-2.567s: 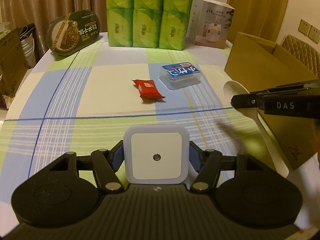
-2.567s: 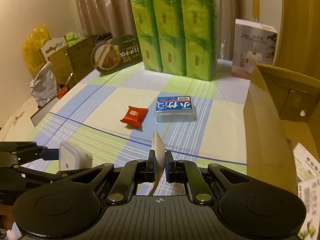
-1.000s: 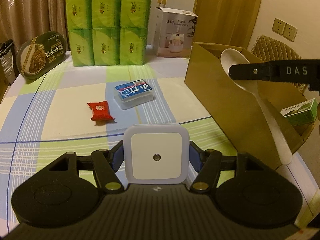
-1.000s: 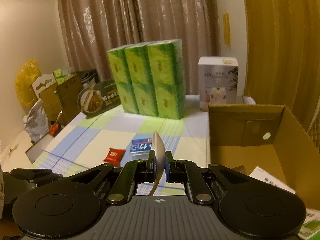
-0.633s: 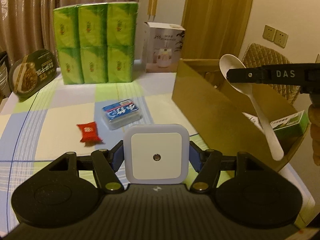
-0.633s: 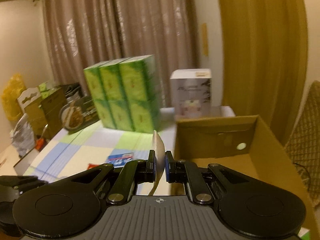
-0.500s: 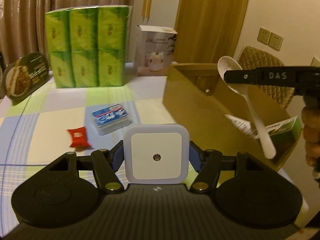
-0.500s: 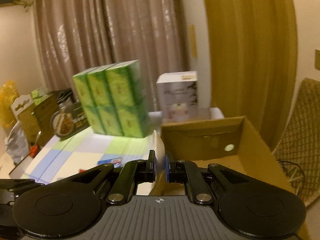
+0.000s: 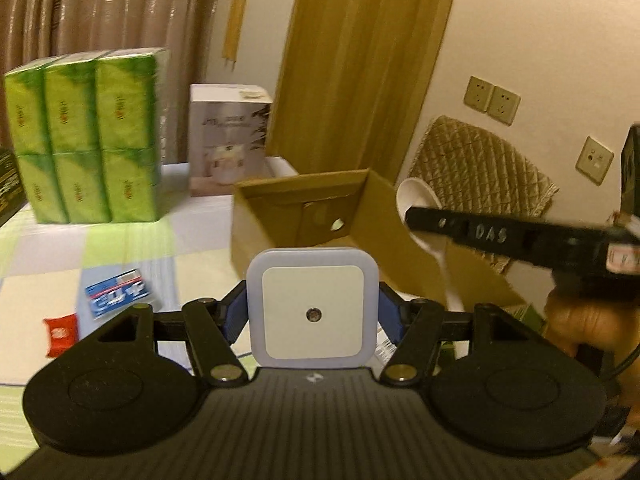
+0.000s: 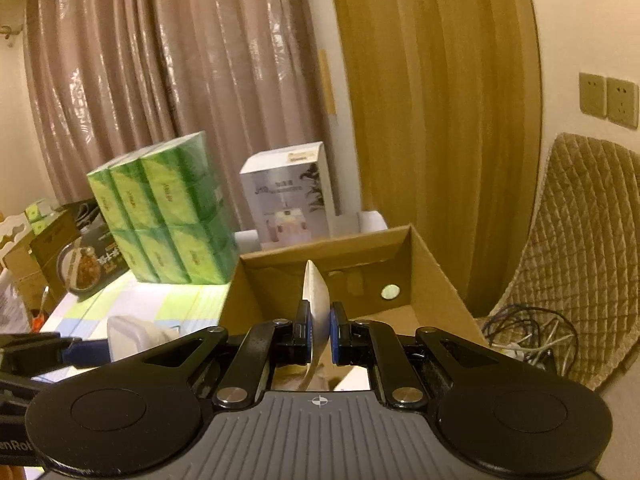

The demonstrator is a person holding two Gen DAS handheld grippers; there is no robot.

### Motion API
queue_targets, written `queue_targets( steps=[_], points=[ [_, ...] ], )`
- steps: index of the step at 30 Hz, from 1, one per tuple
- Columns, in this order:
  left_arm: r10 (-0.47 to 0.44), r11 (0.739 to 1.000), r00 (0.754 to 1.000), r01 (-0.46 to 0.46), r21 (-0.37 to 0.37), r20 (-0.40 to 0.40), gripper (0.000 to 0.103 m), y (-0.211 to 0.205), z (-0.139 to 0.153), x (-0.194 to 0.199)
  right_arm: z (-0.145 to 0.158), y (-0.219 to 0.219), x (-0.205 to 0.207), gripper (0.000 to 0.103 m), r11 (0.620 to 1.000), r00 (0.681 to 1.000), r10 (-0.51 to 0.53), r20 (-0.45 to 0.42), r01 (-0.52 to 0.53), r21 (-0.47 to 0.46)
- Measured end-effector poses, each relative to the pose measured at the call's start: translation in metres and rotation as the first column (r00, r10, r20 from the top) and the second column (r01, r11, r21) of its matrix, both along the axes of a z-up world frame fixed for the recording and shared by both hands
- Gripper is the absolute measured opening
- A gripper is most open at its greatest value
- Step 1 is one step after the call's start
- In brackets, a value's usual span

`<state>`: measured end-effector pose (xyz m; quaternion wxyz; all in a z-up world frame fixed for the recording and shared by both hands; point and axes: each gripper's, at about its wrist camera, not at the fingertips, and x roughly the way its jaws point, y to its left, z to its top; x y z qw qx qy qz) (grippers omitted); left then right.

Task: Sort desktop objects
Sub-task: 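Carry the container and spoon with both tools over the cardboard box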

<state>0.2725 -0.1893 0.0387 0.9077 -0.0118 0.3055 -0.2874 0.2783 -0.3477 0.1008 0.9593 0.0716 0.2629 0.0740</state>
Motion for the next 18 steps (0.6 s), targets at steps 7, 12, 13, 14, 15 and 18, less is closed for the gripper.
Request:
queue_targets(
  steps=[7, 12, 13, 14, 15, 18],
  points=[
    [-0.031, 1.000, 1.000, 0.031, 0.001, 0.002, 0.060, -0.031, 0.004, 0.010, -0.006, -0.013, 0.003, 0.005, 1.000, 1.000, -0.016, -0.011, 0.016, 0.007],
    [-0.046, 0.999, 0.999, 0.046, 0.014, -0.003, 0.060, -0.045, 0.000, 0.015, -0.007, -0.019, 0.003, 0.005, 1.000, 1.000, -0.022, -0.014, 0.022, 0.014],
    [-0.048, 0.999, 0.999, 0.049, 0.015, -0.005, 0.060, -0.046, -0.001, 0.016, -0.008, -0.020, 0.003, 0.005, 1.000, 1.000, -0.024, -0.015, 0.024, 0.015],
    [-0.050, 0.999, 0.999, 0.050, 0.016, -0.006, 0.060, -0.048, -0.002, 0.017, -0.008, -0.021, 0.003, 0.005, 1.000, 1.000, -0.025, -0.016, 0.025, 0.016],
    [-0.052, 0.999, 0.999, 0.052, 0.017, -0.008, 0.060, -0.049, -0.004, 0.018, -0.009, -0.021, 0.003, 0.005, 1.000, 1.000, -0.026, -0.017, 0.026, 0.016],
    [-0.054, 0.998, 0.998, 0.055, 0.018, -0.014, 0.060, -0.053, -0.007, 0.021, -0.010, -0.023, 0.004, 0.005, 0.999, 0.999, -0.030, -0.018, 0.031, 0.015]
  ],
)
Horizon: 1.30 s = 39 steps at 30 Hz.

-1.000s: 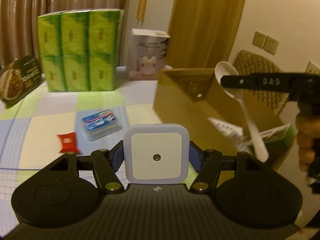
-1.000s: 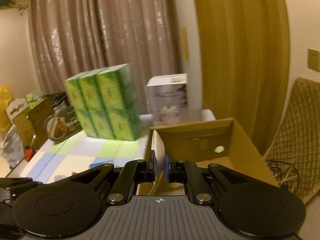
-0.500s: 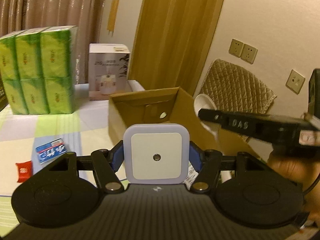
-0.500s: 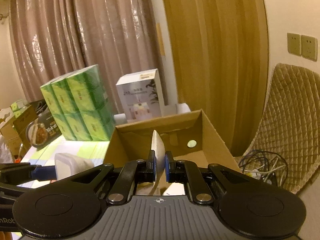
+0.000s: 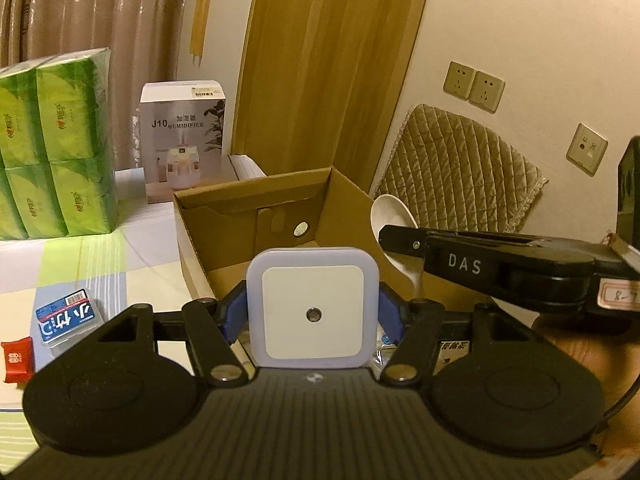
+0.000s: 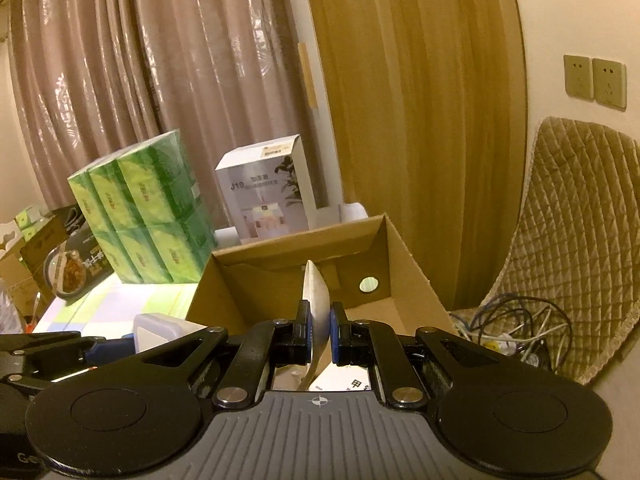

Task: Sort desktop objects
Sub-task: 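Open both tools to release the container and spoon into the box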

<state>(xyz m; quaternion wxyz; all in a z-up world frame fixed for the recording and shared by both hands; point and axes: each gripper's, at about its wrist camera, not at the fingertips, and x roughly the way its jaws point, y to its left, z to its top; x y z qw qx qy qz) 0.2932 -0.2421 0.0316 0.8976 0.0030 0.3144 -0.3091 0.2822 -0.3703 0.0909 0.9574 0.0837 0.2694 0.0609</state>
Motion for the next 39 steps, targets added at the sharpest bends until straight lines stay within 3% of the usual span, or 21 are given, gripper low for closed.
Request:
queue_targets(
  steps=[17, 18, 20, 21, 23, 39],
  points=[
    [0.026, 1.000, 1.000, -0.026, 0.008, 0.011, 0.060, 0.017, -0.004, 0.003, -0.006, 0.002, 0.005, 0.009, 1.000, 1.000, -0.006, 0.000, 0.006, 0.029],
    [0.028, 1.000, 1.000, -0.028, 0.008, 0.012, 0.060, 0.019, -0.003, 0.003, -0.005, 0.002, 0.005, 0.012, 1.000, 1.000, -0.010, 0.003, 0.010, 0.030],
    [0.036, 0.999, 0.999, -0.037, 0.010, 0.014, 0.061, 0.022, -0.003, 0.003, -0.005, 0.002, 0.005, 0.028, 0.999, 1.000, -0.016, 0.007, 0.016, 0.028],
    [0.038, 0.999, 0.999, -0.039, 0.011, 0.014, 0.061, 0.024, -0.003, 0.003, -0.005, 0.002, 0.005, 0.043, 0.999, 1.000, -0.018, 0.007, 0.018, 0.030],
    [0.042, 0.999, 0.999, -0.042, 0.015, 0.014, 0.062, 0.027, -0.004, 0.003, -0.006, 0.003, 0.005, 0.049, 0.999, 1.000, -0.015, 0.009, 0.015, 0.038],
    [0.116, 0.990, 0.993, -0.118, 0.078, 0.025, 0.102, 0.079, -0.008, -0.006, -0.002, 0.025, 0.006, 0.060, 0.999, 1.000, 0.022, 0.021, -0.022, 0.024]
  ],
)
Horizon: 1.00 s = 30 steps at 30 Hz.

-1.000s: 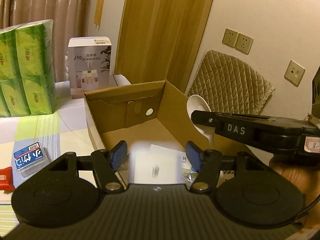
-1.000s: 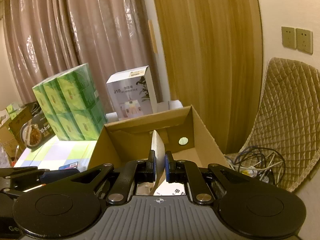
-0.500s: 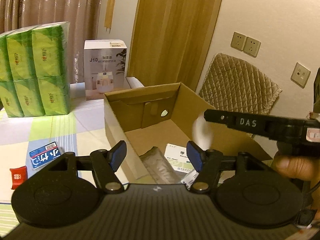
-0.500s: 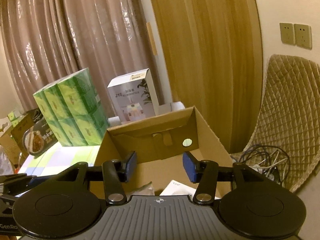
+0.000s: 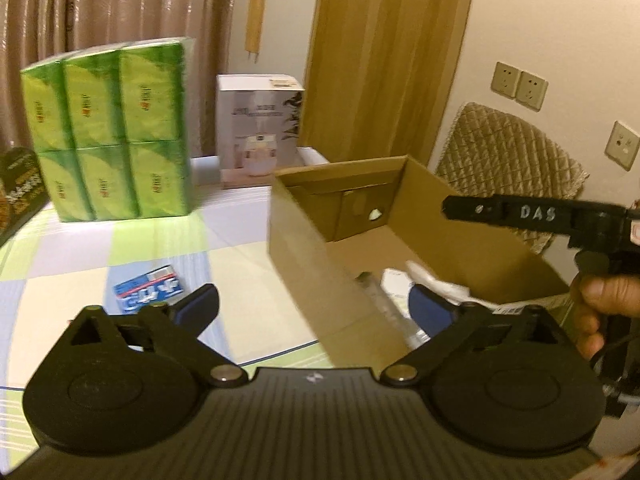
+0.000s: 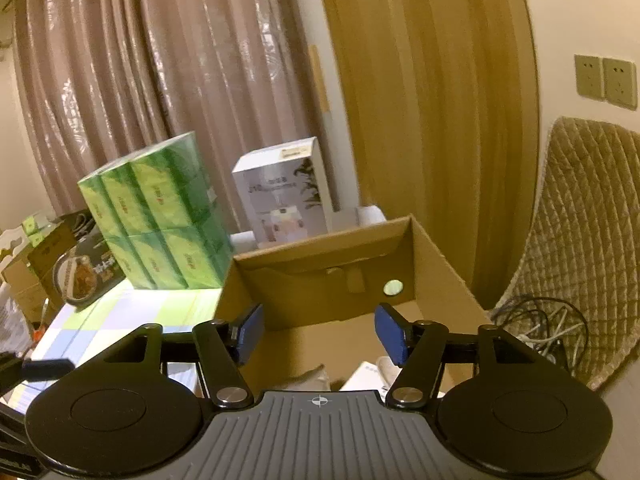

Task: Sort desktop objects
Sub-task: 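Move both tools back toward the red packet and blue toothpick box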

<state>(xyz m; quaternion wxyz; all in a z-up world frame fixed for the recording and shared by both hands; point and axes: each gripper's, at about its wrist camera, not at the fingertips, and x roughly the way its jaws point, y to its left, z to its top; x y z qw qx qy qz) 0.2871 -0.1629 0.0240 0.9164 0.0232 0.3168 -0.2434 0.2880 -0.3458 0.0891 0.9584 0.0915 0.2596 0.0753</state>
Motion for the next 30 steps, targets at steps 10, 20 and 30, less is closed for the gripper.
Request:
queue_targets(
  steps=[10, 20, 30],
  points=[
    [0.134, 0.984, 0.990, -0.129, 0.119, -0.034, 0.102, 0.055, -0.020, -0.014, 0.006, 0.038, -0.005, 0.062, 0.998, 0.997, 0.057, 0.046, -0.056, -0.020],
    [0.291, 0.955, 0.957, -0.291, 0.060, 0.004, 0.102, 0.120, -0.028, -0.015, 0.011, 0.088, -0.012, 0.063, 0.990, 0.984, 0.141, 0.105, -0.138, -0.033],
    [0.353, 0.927, 0.935, -0.345, 0.144, -0.031, 0.102, 0.153, -0.042, -0.005, 0.005, 0.136, -0.016, 0.065, 0.971, 0.966, 0.235, 0.109, -0.230, -0.058]
  ],
)
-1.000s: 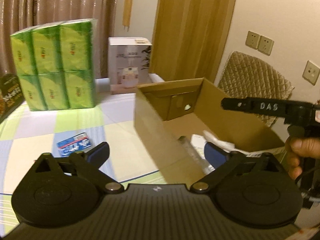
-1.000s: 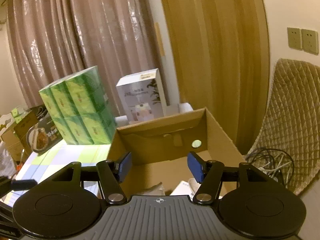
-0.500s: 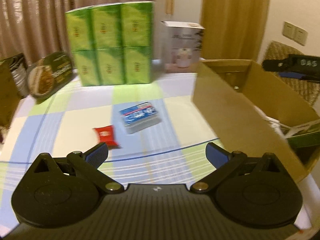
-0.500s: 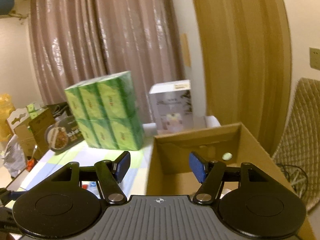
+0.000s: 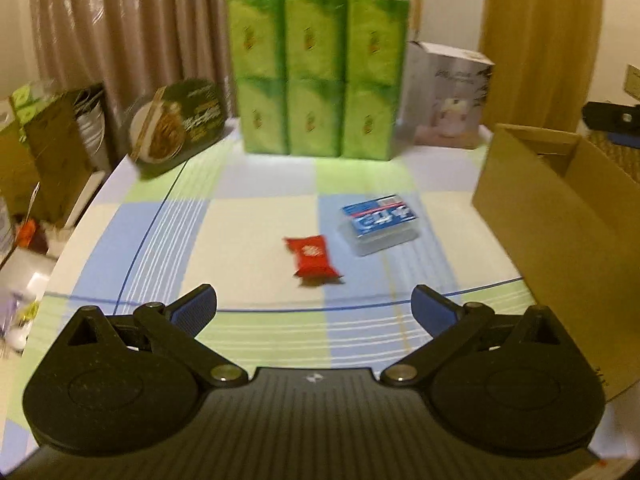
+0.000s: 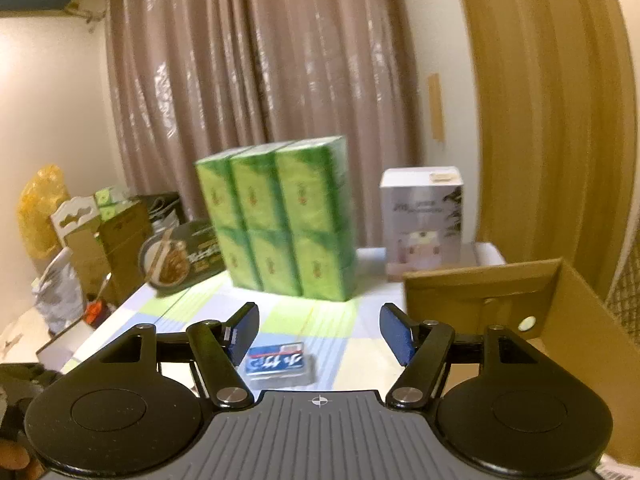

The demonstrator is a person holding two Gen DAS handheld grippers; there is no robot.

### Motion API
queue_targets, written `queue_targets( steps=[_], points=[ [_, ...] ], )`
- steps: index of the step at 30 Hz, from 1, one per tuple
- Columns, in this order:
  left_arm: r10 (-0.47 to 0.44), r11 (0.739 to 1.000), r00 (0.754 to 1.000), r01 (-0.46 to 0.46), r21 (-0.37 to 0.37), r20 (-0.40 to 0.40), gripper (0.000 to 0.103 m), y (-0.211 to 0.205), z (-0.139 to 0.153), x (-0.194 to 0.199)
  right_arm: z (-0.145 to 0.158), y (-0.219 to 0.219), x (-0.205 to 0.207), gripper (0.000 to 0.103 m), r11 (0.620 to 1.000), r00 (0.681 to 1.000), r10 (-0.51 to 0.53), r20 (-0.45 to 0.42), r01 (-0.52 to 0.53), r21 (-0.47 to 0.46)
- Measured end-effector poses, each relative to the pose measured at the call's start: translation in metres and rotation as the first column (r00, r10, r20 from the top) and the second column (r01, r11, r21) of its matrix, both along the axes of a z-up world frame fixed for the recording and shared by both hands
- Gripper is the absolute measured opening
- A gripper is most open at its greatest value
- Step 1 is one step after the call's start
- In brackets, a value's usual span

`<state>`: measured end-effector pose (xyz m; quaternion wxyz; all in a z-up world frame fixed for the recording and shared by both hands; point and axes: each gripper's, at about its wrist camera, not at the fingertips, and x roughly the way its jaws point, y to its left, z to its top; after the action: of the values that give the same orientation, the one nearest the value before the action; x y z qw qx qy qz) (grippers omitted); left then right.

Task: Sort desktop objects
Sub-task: 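Move both tools back toward the red packet and blue toothpick box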

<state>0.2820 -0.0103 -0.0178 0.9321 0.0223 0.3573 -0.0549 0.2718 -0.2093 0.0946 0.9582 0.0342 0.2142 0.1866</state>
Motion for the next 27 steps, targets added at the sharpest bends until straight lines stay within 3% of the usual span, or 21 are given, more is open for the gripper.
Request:
queue_targets(
  steps=[3, 6, 20, 27],
  points=[
    [-0.015, 1.000, 0.998, 0.016, 0.013, -0.066, 0.102, 0.009, -0.005, 0.007, -0.007, 0.015, -0.002, 0.068, 0.999, 0.999, 0.032, -0.012, -0.032, -0.019],
    [-0.020, 0.999, 0.997, 0.024, 0.045, -0.079, 0.102, 0.011, -0.009, 0.009, -0.013, 0.026, -0.004, 0.069, 0.997, 0.998, 0.061, -0.026, -0.062, -0.037],
    [0.013, 0.997, 0.999, -0.009, 0.082, -0.048, 0.102, 0.021, -0.004, 0.025, -0.036, 0.052, 0.004, 0.076, 0.988, 0.992, 0.097, -0.079, -0.106, -0.114],
    [0.056, 0.997, 0.996, -0.053, 0.053, -0.062, 0.102, 0.041, -0.012, 0.044, -0.051, 0.072, 0.016, 0.079, 0.980, 0.983, 0.124, -0.132, -0.142, -0.138]
  ],
)
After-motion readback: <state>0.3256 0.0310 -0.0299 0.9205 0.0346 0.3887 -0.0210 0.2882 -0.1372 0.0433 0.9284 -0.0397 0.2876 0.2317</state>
